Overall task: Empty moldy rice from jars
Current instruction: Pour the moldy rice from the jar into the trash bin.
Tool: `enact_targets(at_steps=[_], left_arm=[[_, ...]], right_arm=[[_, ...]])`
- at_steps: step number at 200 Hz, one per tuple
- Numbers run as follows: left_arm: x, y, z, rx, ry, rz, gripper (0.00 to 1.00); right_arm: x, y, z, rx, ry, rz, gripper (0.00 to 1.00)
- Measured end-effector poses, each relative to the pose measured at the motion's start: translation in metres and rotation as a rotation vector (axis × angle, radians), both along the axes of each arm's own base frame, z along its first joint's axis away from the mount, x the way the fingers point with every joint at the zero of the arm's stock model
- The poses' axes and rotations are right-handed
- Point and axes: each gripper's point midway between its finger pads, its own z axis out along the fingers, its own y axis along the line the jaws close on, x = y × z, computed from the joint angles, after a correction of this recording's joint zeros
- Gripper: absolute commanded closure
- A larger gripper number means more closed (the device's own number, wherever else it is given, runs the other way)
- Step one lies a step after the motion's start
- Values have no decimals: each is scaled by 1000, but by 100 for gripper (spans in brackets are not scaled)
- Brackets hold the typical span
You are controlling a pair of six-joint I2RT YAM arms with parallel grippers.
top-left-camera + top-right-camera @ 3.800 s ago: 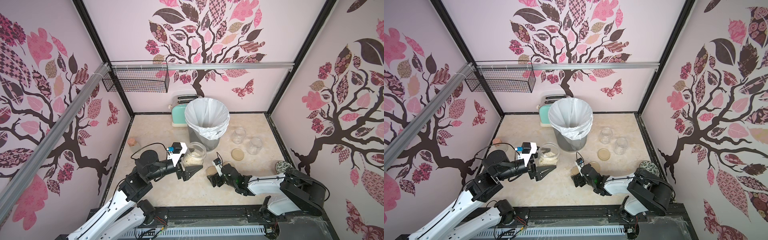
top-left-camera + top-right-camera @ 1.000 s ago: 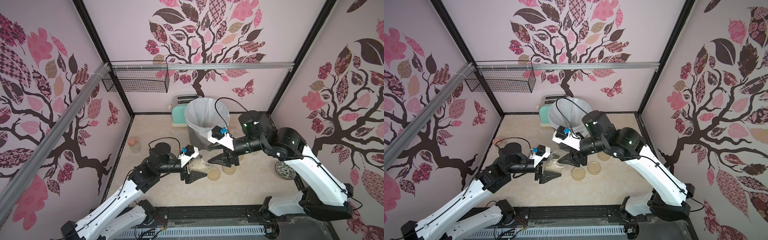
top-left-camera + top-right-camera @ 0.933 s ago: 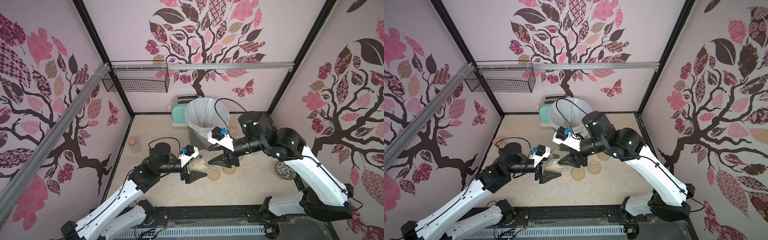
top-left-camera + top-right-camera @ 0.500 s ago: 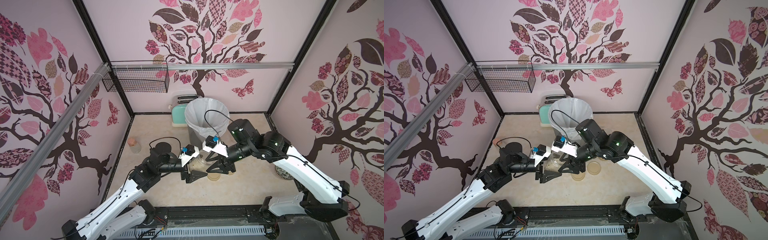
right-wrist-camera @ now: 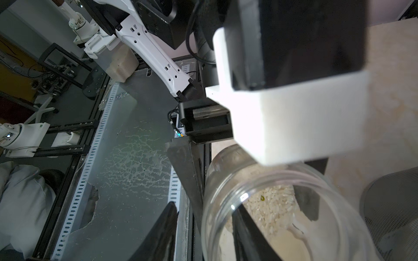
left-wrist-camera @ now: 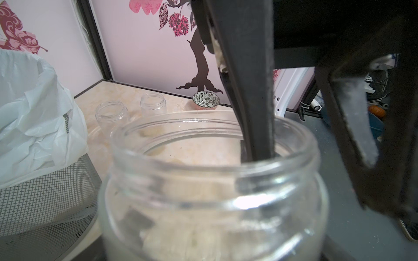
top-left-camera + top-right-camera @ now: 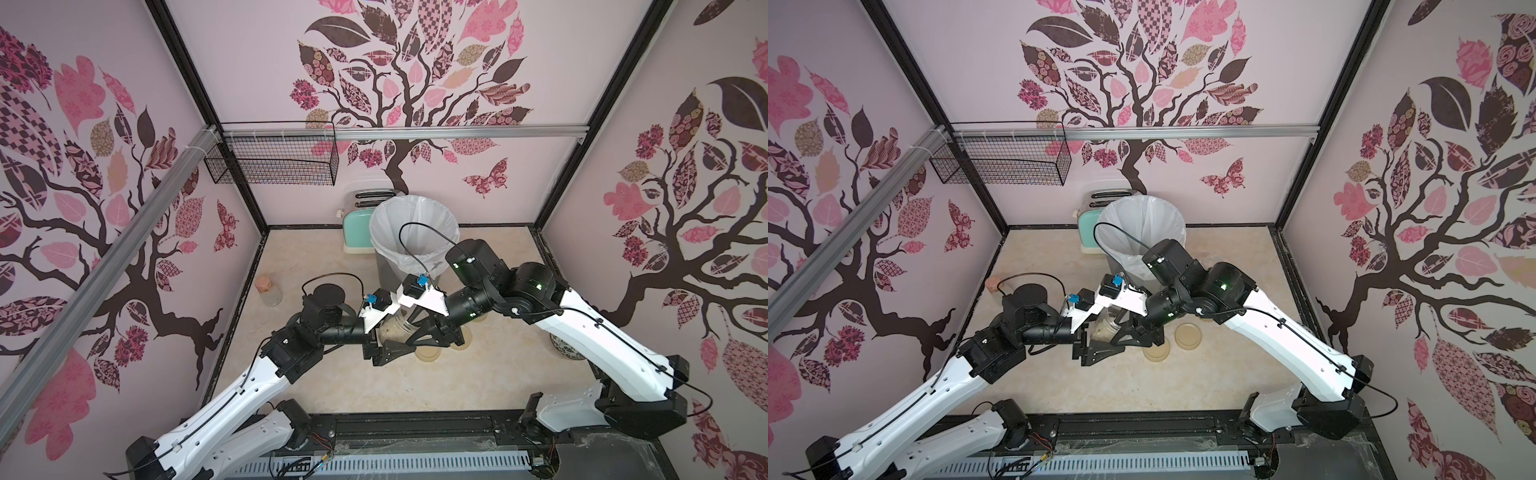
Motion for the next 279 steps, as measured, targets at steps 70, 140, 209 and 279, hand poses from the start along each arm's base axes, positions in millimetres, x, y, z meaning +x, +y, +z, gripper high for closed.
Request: enact_targets(at_steps=[70,140,209,279], left_arm=[[-1,-1,-2,5,8,-9,31],[0,1,-8,34,-4,0,31],[5,10,-12,100,-84,40,31],[6,15,-19,143,-115,47,26]], right_arm=[[2,2,-5,-4,-5,-1,71],[4,3,-14,-24,0,0,77],[6,8,-22,-44,12,6,85],[6,10,-31,-47,38,-13,100]])
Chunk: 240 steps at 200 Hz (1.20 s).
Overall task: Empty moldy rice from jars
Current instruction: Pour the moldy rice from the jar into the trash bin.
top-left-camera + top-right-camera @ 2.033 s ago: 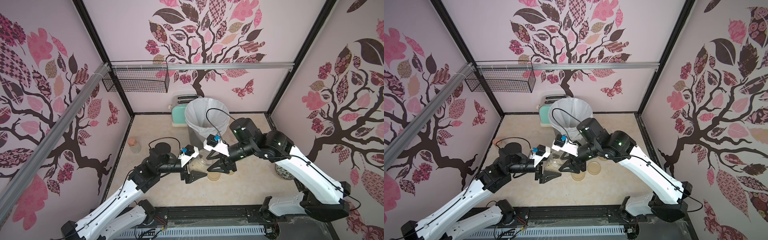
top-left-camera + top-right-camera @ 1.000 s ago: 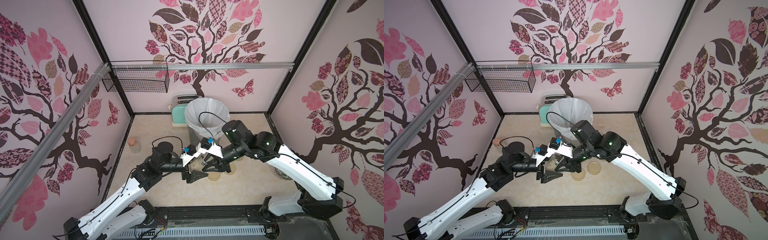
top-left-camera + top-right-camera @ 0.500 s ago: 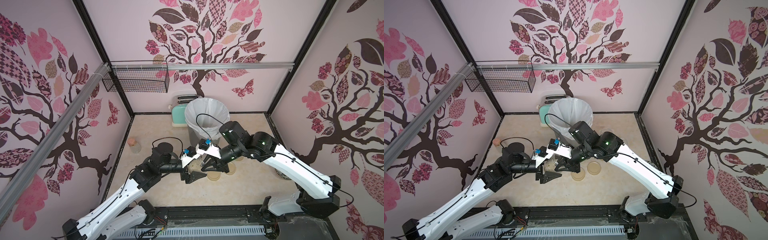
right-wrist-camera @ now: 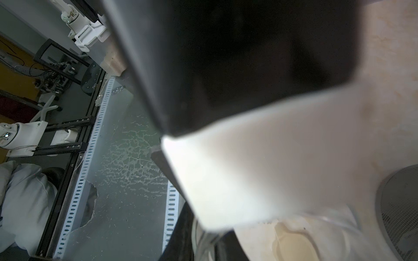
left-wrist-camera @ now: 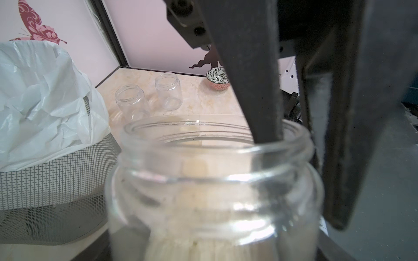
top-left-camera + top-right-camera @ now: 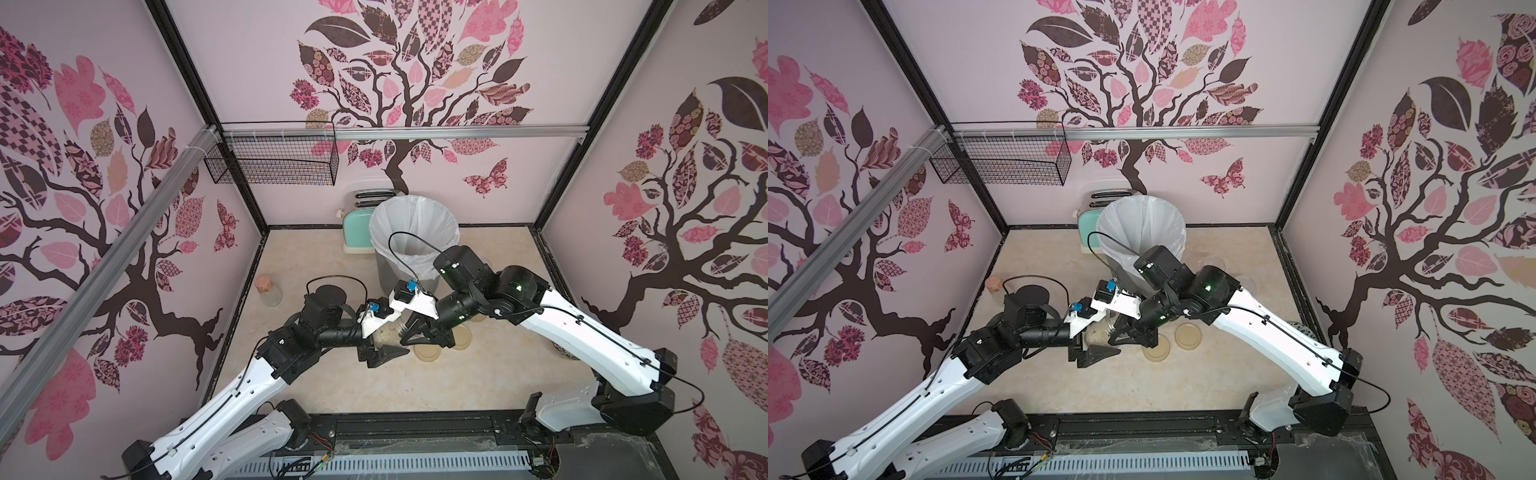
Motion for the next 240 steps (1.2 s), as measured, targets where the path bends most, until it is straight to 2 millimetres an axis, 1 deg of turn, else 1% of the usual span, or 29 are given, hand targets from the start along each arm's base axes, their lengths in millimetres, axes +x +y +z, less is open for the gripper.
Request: enact_targets(at_steps=[64,86,103,120,143,157,190,217,240], left_arm=[[-4,7,12,-26,-56,9,11],[-3,8,12,-30,-67,19,6],[0,8,19,-52,-80,38,2],[0,11,28,-78,-112,51,2],[-1,16,50,-143,-181,72,2],[-3,19,58,-173,-209,80,2],[-3,24,65,-200,-221,107,2],[2,30,62,-205,-210,166,2],[10,39,62,-229,-178,255,2]], right_arm=[[-2,2,11,68,-15,-23,100],[-1,3,9,67,-11,-31,100],[1,4,5,56,-13,-46,100],[5,1,-4,22,-5,-77,100],[13,-2,-16,-25,0,-114,100],[14,-2,-22,-44,7,-122,100],[17,-3,-25,-58,-2,-135,100],[20,-3,-26,-64,-14,-149,100],[23,-5,-26,-70,-30,-165,100]])
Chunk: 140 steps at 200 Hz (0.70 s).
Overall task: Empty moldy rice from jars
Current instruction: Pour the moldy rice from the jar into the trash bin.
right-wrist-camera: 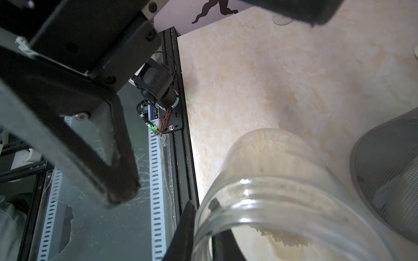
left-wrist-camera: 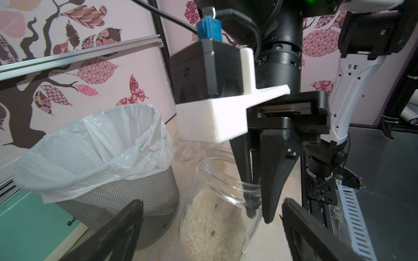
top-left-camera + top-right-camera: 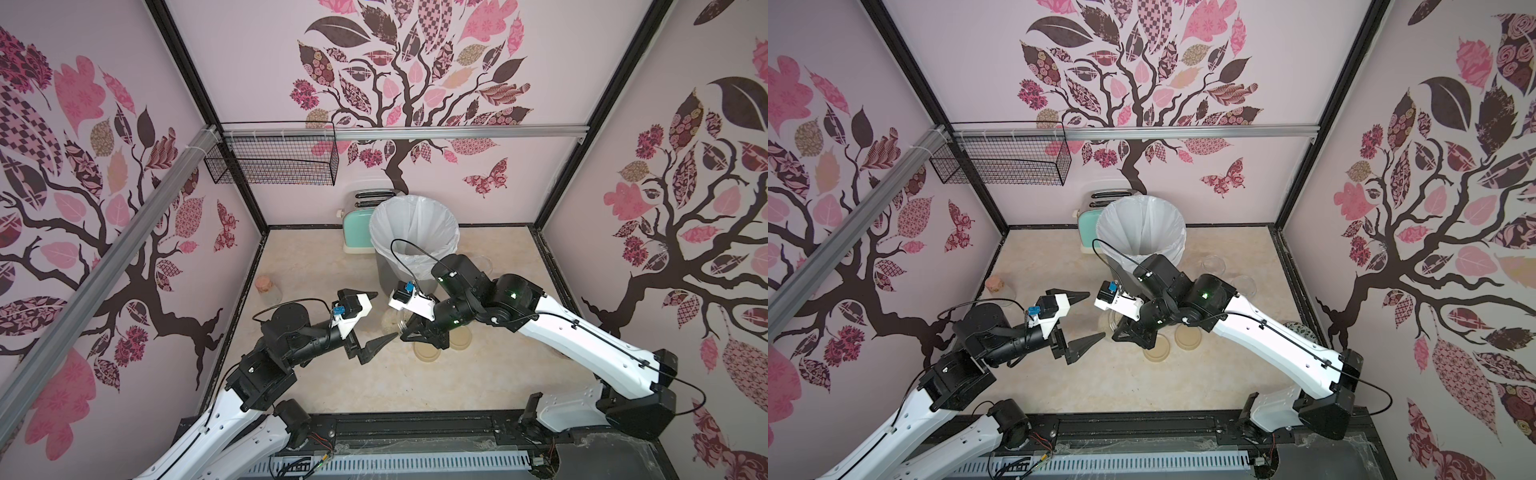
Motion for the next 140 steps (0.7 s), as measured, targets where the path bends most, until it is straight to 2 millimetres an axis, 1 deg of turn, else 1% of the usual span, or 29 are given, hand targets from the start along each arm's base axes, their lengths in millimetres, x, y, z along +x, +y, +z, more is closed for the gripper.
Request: enact_targets(at_steps=[14,30,44,61,74,113,127,140], left_arm=[[7,6,2,-34,34,59,2],[17,14,9,-93,75,140,2],[26,21,14,-145,117,208,2],[38,27,20,-207,182,285,2],[47,31,30,-261,228,341,2],[77,44,71,-473,372,503,2],[90,48,82,-546,415,566,2],[101,49,92,-609,450,600,2]], right_arm=[[3,-1,2,-1,-15,-12,100],[7,-2,7,4,-36,-25,100],[12,-3,16,19,-60,-40,100],[21,-5,32,48,-103,-65,100],[29,-7,47,76,-140,-87,100],[57,-19,86,168,-245,-168,100],[69,-23,96,191,-283,-199,100],[80,-26,100,200,-316,-227,100]])
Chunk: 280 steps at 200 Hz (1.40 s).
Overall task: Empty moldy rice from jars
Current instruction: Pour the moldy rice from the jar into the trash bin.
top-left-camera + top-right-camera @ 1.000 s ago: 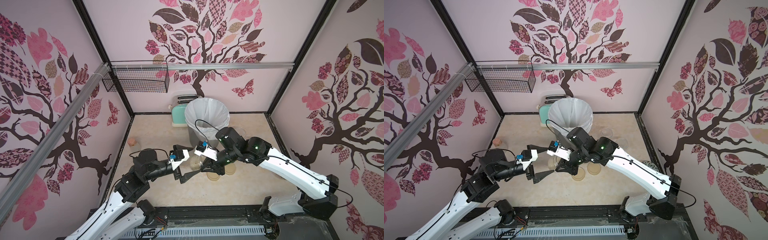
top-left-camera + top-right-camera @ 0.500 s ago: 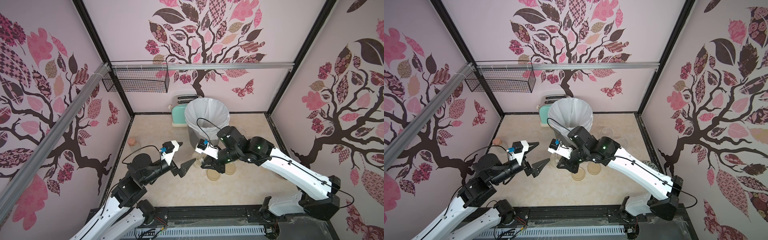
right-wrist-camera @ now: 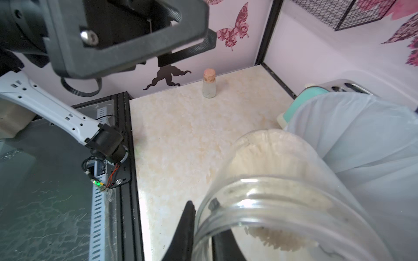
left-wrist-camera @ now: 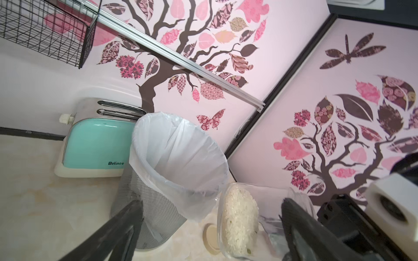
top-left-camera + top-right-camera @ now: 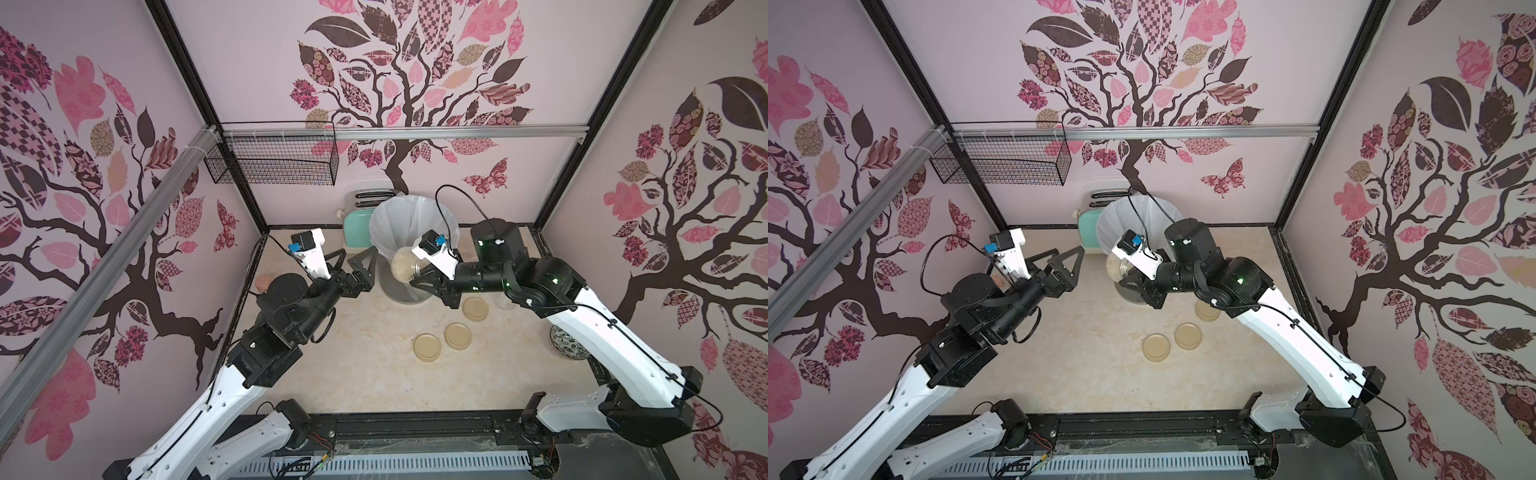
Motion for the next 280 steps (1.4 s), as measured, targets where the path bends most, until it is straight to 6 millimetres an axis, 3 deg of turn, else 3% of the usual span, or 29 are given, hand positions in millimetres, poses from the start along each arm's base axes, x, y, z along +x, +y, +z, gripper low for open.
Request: enact_targets(at_steps=[31,60,79,100,146,187,223,280], left_arm=[[36,-1,9,-190,104,50,2],[87,6,-11,-423,266,77,2],[109,-4,-28,-515,363,55,2],[119,-22,-35,-606,442,-7,2],[141,-52,-26,-808,530,-142,2],[165,-81,-26,-863,611,-234,2],[176,-93,-22,-888,635,-274,2],[193,-116,-36,-951,713,-337,2]], right_arm=[[32,-7,1,13,-29,-70,100],[70,-18,-1,38,-43,-143,100],[92,-23,-3,51,-51,-178,100],[111,-24,-8,57,-47,-196,100],[136,-21,-14,101,-27,-195,100],[155,-25,6,169,-50,-201,100],[164,-29,23,218,-79,-201,100],[171,-28,28,252,-72,-180,100]])
